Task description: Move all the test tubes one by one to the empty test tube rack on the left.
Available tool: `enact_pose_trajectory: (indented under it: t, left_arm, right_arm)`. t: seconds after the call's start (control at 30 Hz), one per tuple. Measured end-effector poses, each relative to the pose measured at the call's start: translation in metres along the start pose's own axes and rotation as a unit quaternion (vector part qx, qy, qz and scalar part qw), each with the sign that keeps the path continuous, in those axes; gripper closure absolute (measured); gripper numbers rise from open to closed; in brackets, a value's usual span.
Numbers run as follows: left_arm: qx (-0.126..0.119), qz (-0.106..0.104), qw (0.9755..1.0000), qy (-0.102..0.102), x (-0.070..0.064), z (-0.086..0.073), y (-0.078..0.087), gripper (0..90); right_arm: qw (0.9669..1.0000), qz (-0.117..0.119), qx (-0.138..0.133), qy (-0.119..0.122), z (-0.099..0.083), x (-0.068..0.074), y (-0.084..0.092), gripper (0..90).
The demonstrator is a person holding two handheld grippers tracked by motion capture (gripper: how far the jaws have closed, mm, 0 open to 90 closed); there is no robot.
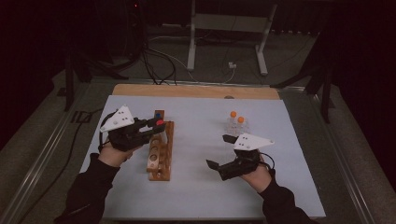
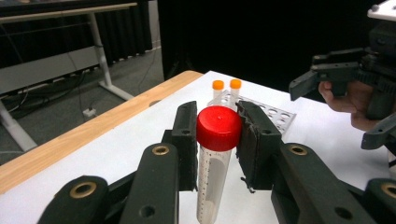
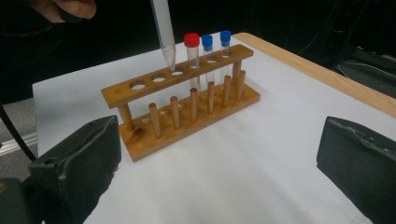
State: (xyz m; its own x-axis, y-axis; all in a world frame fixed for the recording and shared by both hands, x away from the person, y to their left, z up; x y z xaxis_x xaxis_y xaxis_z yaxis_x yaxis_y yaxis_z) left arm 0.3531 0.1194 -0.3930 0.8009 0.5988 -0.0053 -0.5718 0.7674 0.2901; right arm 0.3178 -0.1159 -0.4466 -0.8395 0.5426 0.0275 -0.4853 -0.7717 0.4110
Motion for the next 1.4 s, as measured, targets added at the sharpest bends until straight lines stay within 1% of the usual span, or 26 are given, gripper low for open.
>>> enact_pose_trajectory:
  t: [0.17,0.23,0.3,0.4,0.43,0.47,0.5,0.57,0.63,0.73,0.8,0.87,0.93,1.1,1.17,1.23,1.33,1.4]
  left_arm:
    - [0.003,0.014,0.9999,0.008,0.010,-0.005,0.006,71.4]
    - [0.007,0.023,0.9997,0.006,0.014,-0.008,0.006,71.4]
    - [0.010,0.029,0.9995,0.010,0.018,-0.011,0.007,71.4]
    - [0.017,0.034,0.9992,0.015,0.022,-0.017,0.006,71.4]
    - [0.020,0.036,0.9990,0.015,0.023,-0.019,0.006,71.4]
    - [0.021,0.036,0.9990,0.018,0.025,-0.020,0.006,71.4]
    - [0.019,0.036,0.9989,0.023,0.026,-0.021,0.006,71.4]
    - [0.021,0.039,0.9988,0.022,0.028,-0.024,0.005,71.4]
    - [0.021,0.042,0.9986,0.023,0.030,-0.026,0.005,71.4]
    - [0.025,0.043,0.9984,0.027,0.031,-0.029,0.003,71.4]
    - [0.030,0.044,0.9983,0.026,0.032,-0.032,0.002,71.4]
    - [0.030,0.043,0.9982,0.031,0.032,-0.034,0.000,71.4]
    - [0.034,0.043,0.9980,0.031,0.033,-0.037,-0.001,71.4]
    - [0.040,0.044,0.9974,0.039,0.034,-0.045,-0.006,71.3]
    - [0.049,0.046,0.9970,0.038,0.034,-0.049,-0.008,71.3]
    - [0.053,0.044,0.9968,0.042,0.034,-0.053,-0.011,71.4]
    - [0.065,0.045,0.9962,0.037,0.033,-0.059,-0.014,71.3]
    - [0.069,0.045,0.9959,0.039,0.033,-0.061,-0.016,71.3]
  right_arm:
    - [1.0000,0.002,0.001,-0.002,0.000,0.000,0.000,0.2]
    - [1.0000,0.003,0.001,-0.004,-0.001,0.000,-0.001,0.2]
    - [1.0000,0.004,0.000,-0.004,0.000,0.000,-0.001,0.2]
    - [1.0000,0.004,-0.001,-0.005,0.000,0.000,0.000,0.3]
    - [1.0000,0.003,-0.001,-0.003,0.000,0.000,0.000,0.3]
    - [1.0000,0.000,-0.002,0.003,0.000,0.000,0.001,0.3]
    - [1.0000,0.000,-0.002,0.004,0.000,0.000,0.001,0.3]
    - [1.0000,0.004,-0.001,-0.002,0.000,0.000,0.000,0.2]
    - [1.0000,0.005,0.000,-0.001,-0.001,0.000,0.000,0.3]
    - [1.0000,0.008,-0.001,-0.005,-0.001,0.000,0.000,0.3]
    - [0.9999,0.009,-0.003,-0.005,0.000,0.001,0.000,0.2]
    - [0.9999,0.009,-0.005,-0.005,0.000,0.001,0.001,0.3]
    - [0.9999,0.010,-0.004,-0.006,0.000,0.001,0.001,0.3]
    - [0.9999,0.012,-0.004,-0.006,-0.001,0.001,0.001,0.3]
    - [0.9999,0.012,-0.004,-0.005,-0.001,0.001,0.001,0.3]
    - [0.9999,0.011,-0.003,-0.005,-0.001,0.000,0.001,0.3]
    - [0.9999,0.011,-0.002,-0.006,-0.002,0.000,0.001,0.3]
    - [0.9999,0.011,-0.003,-0.006,-0.001,0.001,0.002,0.3]
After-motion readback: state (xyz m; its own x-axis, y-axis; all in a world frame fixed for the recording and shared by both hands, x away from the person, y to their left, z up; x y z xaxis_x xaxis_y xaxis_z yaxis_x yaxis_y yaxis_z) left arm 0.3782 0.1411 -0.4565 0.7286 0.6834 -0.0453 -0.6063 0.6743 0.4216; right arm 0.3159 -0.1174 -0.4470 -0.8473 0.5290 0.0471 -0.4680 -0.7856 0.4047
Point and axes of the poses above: each handheld gripper's, and its own axes: y roughly backward along the jaws, z roughly out of its top, x roughly to its left, the point moved 8 cm from there along -y, roughly forward along the jaws, and after that the axes turned 1 degree about z, right-handed, at the moved point
